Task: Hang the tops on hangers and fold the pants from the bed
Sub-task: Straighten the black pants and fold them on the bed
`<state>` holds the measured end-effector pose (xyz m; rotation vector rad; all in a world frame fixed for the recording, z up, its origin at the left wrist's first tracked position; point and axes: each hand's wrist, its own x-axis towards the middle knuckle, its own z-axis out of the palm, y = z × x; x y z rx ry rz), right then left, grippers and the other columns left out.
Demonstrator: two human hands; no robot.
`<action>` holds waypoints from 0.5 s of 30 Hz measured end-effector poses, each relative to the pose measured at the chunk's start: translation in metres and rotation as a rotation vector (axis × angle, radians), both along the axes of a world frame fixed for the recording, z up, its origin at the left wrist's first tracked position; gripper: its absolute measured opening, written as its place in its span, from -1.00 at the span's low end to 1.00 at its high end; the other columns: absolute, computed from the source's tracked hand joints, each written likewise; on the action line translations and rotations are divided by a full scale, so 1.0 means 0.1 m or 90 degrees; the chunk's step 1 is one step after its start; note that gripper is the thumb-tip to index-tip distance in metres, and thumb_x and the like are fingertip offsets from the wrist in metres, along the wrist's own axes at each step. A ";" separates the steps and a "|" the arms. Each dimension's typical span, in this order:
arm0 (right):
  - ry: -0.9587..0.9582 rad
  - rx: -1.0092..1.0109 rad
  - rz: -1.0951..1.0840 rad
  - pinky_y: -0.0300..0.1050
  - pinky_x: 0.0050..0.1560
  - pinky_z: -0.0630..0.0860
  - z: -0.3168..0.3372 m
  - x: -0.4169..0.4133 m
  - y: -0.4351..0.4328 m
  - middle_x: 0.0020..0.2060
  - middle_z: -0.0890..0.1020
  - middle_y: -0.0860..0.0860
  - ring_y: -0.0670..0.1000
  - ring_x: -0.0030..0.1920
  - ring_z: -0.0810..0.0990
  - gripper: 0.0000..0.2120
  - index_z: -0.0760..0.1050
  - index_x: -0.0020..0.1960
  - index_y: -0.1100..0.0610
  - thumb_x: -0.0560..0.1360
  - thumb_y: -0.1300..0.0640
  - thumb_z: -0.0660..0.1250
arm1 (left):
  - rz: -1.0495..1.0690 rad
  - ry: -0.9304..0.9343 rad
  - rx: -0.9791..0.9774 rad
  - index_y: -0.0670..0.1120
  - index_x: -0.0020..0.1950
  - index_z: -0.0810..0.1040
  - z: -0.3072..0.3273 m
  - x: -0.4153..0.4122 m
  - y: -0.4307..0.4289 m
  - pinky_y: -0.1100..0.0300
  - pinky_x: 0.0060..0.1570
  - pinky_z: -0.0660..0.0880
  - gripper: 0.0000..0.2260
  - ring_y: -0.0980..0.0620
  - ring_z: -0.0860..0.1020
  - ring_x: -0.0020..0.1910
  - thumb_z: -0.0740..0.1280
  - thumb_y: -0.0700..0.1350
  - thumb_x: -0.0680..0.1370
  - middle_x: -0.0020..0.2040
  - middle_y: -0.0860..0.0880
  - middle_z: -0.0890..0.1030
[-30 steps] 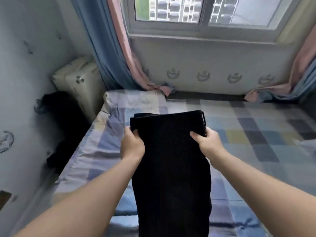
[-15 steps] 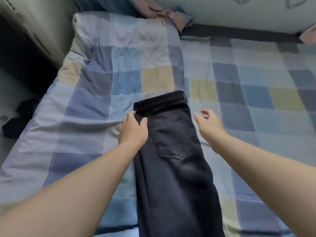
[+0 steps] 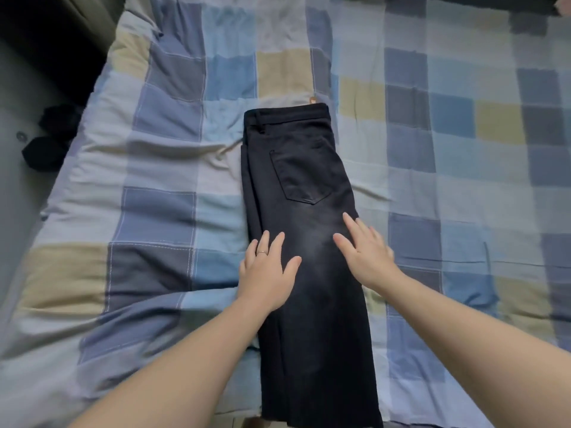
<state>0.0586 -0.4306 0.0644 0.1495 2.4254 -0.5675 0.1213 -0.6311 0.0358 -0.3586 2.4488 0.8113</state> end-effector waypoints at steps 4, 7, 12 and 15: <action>-0.014 0.043 0.051 0.26 0.52 -0.04 0.15 0.59 0.17 0.63 0.03 -0.09 0.04 0.61 -0.07 -0.43 -0.09 0.60 -0.27 0.63 -0.31 -0.06 | 0.014 -0.041 -0.001 0.15 0.63 0.03 0.13 0.71 0.21 -0.09 0.51 0.05 -0.43 -0.02 -0.08 0.62 0.07 0.26 0.65 0.66 0.06 -0.02; -0.027 0.045 0.083 0.29 0.52 -0.05 0.24 1.09 0.30 0.63 0.02 -0.07 0.05 0.62 -0.08 -0.42 -0.10 0.60 -0.26 0.62 -0.32 -0.07 | 0.023 -0.064 -0.001 0.13 0.63 0.05 0.23 1.28 0.37 -0.11 0.51 0.07 -0.43 -0.03 -0.07 0.62 0.08 0.24 0.65 0.65 0.05 0.00; -0.039 0.048 0.101 0.32 0.52 0.00 0.18 1.74 0.52 0.63 0.05 -0.06 0.08 0.61 -0.02 -0.42 -0.07 0.61 -0.22 0.64 -0.29 -0.05 | 0.091 -0.079 0.033 0.08 0.62 0.10 0.19 1.99 0.58 -0.12 0.51 0.14 -0.43 -0.06 0.01 0.60 0.11 0.22 0.65 0.64 0.00 0.09; -0.062 0.042 0.090 0.31 0.50 0.06 0.08 2.25 0.71 0.62 0.10 -0.05 0.10 0.60 0.03 -0.42 -0.04 0.62 -0.19 0.64 -0.28 -0.02 | 0.101 -0.125 0.043 0.06 0.62 0.09 0.11 2.51 0.70 -0.14 0.48 0.17 -0.43 -0.05 0.02 0.60 0.12 0.20 0.66 0.64 0.00 0.11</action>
